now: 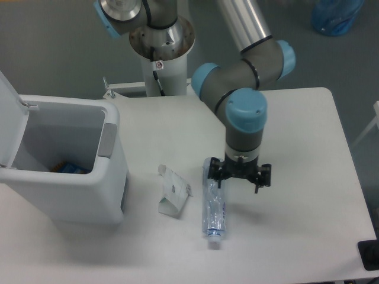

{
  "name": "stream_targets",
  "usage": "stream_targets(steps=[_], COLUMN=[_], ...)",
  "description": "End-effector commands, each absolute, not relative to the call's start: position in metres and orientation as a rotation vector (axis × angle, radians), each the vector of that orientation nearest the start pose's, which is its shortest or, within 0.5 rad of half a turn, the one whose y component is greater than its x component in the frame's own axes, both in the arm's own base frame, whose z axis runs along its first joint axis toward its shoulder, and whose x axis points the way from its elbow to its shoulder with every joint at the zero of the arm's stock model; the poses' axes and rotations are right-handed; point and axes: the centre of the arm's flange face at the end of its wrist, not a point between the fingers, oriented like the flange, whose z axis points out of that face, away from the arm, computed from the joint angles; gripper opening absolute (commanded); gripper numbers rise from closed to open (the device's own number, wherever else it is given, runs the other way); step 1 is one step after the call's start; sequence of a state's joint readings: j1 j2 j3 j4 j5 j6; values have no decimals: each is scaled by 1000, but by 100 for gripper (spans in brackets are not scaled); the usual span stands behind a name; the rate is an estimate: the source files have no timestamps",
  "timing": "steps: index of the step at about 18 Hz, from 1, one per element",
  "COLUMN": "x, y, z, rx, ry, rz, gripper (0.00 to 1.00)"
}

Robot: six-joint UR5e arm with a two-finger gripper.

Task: Place the trash in the trash can
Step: 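Lower the gripper onto the folded white paper and close on it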

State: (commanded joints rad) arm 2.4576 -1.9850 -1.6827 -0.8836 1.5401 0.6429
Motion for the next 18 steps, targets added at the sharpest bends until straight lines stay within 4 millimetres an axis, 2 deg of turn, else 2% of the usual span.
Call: stream_targets(steps=[7, 11, 15, 17, 18], x=[-343, -309, -295, -295, -296], y=[528, 530, 537, 539, 540], z=[272, 269, 265, 254, 249], rx=[-2956, -2972, -2987, -3002, -3014], ry=[-356, -299, -262, -253, -253], rz=[54, 28, 25, 19, 23], gripper=[100, 100, 100, 100, 88])
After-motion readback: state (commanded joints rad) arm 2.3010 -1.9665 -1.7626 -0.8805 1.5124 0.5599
